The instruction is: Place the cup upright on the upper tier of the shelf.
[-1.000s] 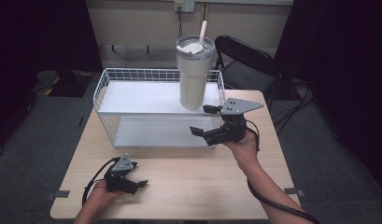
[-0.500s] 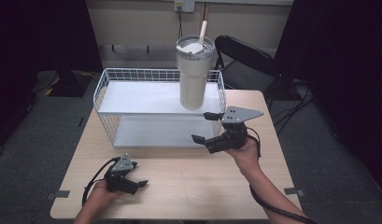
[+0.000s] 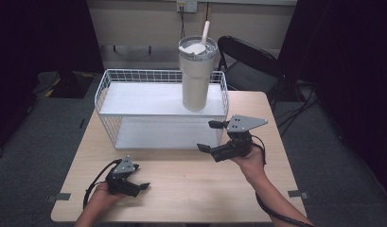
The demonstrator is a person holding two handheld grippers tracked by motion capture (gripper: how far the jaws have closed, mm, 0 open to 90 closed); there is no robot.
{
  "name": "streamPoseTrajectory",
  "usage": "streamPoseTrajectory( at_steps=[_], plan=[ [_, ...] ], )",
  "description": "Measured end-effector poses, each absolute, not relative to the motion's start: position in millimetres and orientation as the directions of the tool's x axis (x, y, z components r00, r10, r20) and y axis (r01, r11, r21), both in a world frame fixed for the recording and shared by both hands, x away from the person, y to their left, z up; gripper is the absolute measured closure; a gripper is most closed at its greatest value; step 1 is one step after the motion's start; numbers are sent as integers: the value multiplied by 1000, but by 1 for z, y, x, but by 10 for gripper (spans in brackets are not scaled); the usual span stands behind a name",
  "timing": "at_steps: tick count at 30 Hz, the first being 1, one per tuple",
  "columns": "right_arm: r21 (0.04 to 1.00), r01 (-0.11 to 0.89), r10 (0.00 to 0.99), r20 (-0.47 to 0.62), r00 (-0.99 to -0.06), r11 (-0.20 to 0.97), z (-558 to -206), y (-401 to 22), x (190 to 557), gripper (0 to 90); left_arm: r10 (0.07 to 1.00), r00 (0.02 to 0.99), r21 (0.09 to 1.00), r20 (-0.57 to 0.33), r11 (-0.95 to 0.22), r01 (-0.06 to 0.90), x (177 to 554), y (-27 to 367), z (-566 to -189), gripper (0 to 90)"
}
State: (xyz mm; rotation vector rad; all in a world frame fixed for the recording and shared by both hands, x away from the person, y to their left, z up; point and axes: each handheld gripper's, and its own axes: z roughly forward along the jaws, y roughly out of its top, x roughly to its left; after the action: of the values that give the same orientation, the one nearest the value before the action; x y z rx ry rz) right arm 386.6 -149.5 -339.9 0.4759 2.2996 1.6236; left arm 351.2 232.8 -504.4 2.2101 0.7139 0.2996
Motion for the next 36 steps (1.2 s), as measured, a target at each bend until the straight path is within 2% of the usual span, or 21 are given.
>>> streamPoseTrajectory(
  at_steps=[36],
  plan=[
    [925, 180, 443, 14, -896, 336, -391, -184, 378, 124, 580, 814, 743, -13, -539, 396, 351, 233, -504, 143]
  ],
)
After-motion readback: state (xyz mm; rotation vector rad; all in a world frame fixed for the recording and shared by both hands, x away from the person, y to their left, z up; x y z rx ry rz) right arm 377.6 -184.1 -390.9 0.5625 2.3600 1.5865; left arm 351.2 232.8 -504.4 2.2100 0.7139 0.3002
